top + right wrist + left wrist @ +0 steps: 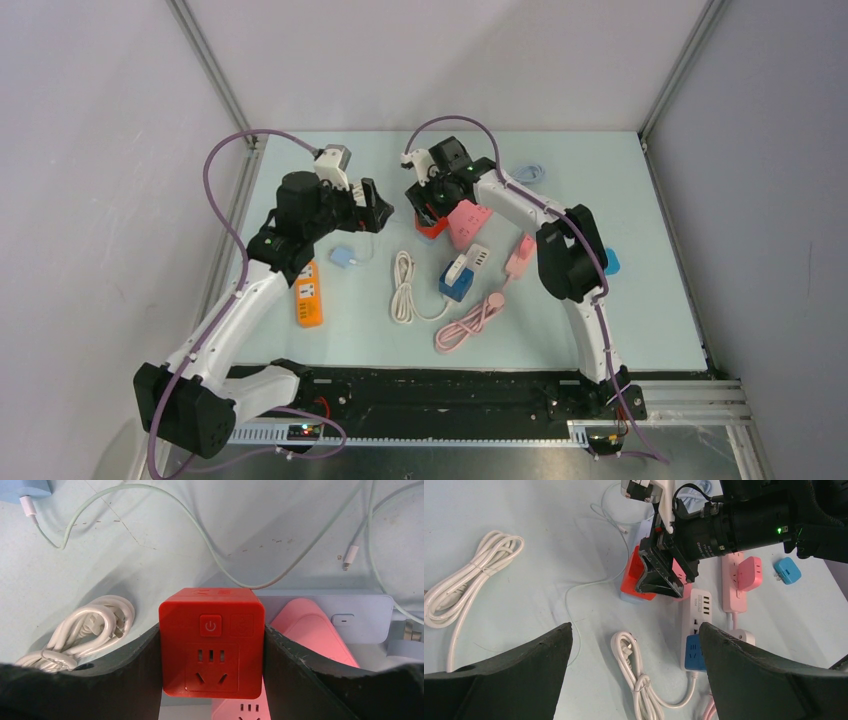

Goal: Insert the plug
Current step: Insert the plug into the socket.

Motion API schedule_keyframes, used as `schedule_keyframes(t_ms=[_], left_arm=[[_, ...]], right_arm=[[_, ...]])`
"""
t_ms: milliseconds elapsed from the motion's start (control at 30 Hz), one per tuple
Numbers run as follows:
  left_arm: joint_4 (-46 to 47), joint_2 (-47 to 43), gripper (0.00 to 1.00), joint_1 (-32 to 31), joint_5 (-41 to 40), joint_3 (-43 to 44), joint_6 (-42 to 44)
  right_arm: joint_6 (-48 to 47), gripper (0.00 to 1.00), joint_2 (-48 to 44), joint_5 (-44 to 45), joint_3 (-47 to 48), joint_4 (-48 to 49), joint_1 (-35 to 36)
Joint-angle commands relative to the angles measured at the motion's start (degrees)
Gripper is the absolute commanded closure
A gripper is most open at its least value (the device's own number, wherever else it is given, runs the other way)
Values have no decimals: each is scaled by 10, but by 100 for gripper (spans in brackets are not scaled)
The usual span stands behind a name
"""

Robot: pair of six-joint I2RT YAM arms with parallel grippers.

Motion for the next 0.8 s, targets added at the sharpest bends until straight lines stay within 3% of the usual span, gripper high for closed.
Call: schedule_keyframes(t_ms=[0,333,767], left_arm=[[16,-16,0,5,9,-5,-1],[15,-12,0,6,7,-3,1],[16,8,0,6,27,-7,-1]], right_arm=[[-38,91,16,92,-9,-25,-22],[18,100,-14,111,-122,27,-8],[48,100,-41,162,-210,95,3]])
